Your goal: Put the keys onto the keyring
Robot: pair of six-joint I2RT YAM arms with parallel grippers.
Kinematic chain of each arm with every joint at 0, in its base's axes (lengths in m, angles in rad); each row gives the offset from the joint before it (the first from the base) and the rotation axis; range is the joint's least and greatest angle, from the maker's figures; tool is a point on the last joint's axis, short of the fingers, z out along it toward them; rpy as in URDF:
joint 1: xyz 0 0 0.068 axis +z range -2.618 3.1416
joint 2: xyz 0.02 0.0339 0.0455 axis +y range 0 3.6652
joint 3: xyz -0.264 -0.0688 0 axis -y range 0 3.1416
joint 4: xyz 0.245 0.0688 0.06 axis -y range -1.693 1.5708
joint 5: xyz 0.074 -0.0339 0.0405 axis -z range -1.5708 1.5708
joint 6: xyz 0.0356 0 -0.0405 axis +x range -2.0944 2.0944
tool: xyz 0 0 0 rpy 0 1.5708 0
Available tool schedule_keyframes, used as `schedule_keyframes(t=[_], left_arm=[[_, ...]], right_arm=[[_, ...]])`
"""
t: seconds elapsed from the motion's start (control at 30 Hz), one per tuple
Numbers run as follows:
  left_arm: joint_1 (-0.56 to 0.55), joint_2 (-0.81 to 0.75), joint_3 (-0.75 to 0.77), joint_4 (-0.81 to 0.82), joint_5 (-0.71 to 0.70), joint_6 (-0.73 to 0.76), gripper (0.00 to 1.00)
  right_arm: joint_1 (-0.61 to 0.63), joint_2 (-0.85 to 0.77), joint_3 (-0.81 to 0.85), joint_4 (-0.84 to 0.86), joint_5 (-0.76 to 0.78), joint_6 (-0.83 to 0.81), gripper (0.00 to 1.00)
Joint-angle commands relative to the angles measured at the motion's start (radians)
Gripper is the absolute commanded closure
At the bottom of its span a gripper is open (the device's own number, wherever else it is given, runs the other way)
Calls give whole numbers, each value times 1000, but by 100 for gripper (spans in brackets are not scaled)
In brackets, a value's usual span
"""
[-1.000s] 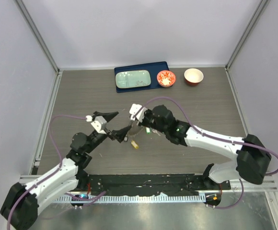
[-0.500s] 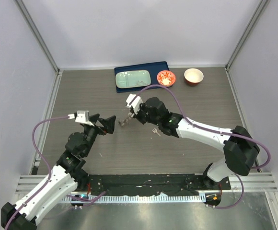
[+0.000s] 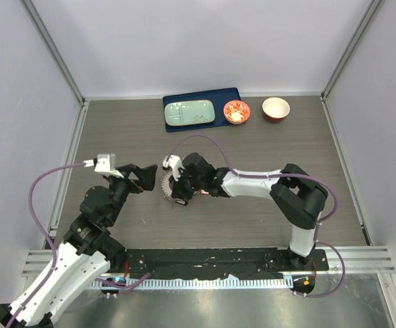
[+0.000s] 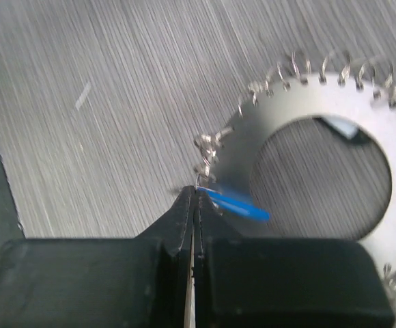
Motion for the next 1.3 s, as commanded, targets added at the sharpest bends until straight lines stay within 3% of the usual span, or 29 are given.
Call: schedule_keyframes(t=[0.0, 0.17, 0.3, 0.4, 0.63, 0.8, 0.9, 1.0, 1.03, 1.13, 1.27], left_arm=[[-3, -70, 66, -130, -52, -12, 0], [-3, -121, 102, -214, -81, -2, 0], [-3, -150, 139, -288, -95, 25, 0], [-3, -167, 155, -325, -112, 43, 0], [-3, -202, 155, -353, -120, 49, 0], [-3, -233, 133, -311, -158, 25, 0], [-3, -216, 133, -314, -195, -15, 0], [-3, -135, 167, -351, -215, -46, 0], [-3, -112, 179, -362, -220, -52, 0], [-2, -9, 224, -389, -203, -72, 0], [35, 92, 268, -388, -146, -61, 0]], right_arm=[[28, 62, 153, 141, -47, 107, 99], [28, 130, 251, 157, -42, 173, 99], [48, 144, 236, 160, -66, 183, 99], [54, 151, 230, 117, -160, 171, 96], [68, 4, 137, 55, -168, 102, 63], [36, -171, 48, 43, 47, 74, 53], [-45, -238, -1, 58, 84, 128, 47], [-132, -318, -63, 69, 122, 180, 36], [-153, -339, -77, 66, 151, 189, 24], [-241, -437, -136, 40, 197, 234, 14], [-326, -582, -207, -36, 421, 259, 2]])
